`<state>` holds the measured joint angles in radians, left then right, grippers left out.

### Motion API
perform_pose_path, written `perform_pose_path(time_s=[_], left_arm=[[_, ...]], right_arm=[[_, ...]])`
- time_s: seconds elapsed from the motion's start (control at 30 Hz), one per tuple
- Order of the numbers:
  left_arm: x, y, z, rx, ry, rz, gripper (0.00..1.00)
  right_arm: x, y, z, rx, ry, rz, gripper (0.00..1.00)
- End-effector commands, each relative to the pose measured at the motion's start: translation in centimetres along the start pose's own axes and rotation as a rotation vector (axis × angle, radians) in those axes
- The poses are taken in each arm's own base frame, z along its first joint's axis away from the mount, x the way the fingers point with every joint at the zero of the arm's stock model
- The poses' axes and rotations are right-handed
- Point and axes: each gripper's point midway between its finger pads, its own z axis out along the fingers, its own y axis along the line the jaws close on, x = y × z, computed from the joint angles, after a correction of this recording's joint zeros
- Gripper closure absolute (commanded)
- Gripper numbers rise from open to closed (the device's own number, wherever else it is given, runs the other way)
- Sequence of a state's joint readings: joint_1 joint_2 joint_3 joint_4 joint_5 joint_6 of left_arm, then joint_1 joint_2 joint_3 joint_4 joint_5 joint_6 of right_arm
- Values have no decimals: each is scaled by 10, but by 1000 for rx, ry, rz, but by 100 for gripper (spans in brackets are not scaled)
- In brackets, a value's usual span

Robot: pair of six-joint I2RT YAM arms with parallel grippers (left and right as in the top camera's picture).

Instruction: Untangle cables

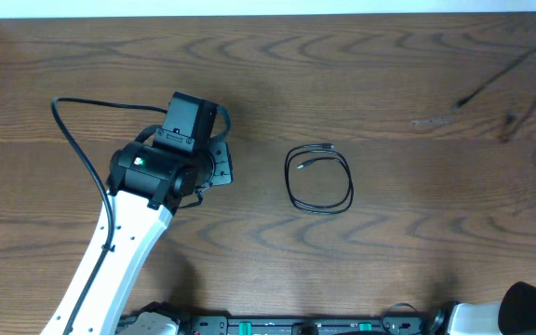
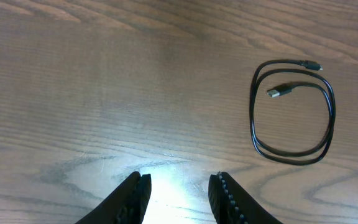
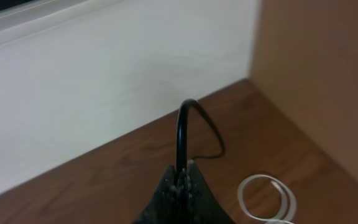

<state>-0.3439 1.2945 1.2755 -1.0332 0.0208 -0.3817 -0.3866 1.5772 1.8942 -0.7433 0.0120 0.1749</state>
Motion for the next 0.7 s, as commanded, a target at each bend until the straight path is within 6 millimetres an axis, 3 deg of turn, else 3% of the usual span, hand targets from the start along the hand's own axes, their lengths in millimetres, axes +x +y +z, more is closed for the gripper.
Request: perform_pose_path(time_s=[0.0,0.1,0.33,0.57,0.67], left_arm=[[1,1,1,-7,8,-29,64],[1,1,1,-7,7,-63,64],[1,1,1,-7,7,-62,64],[1,1,1,-8,9,-62,64],[1,1,2,-8,10,-62,64]], right_arm=[[-4,-30,3,62,-7,63,99],[3,-49,11,104,25,79,99],[48,-86,46,183,186,111,99],[91,-102,81,215,323,126,98],[103,-104,89,216,360,129,51]])
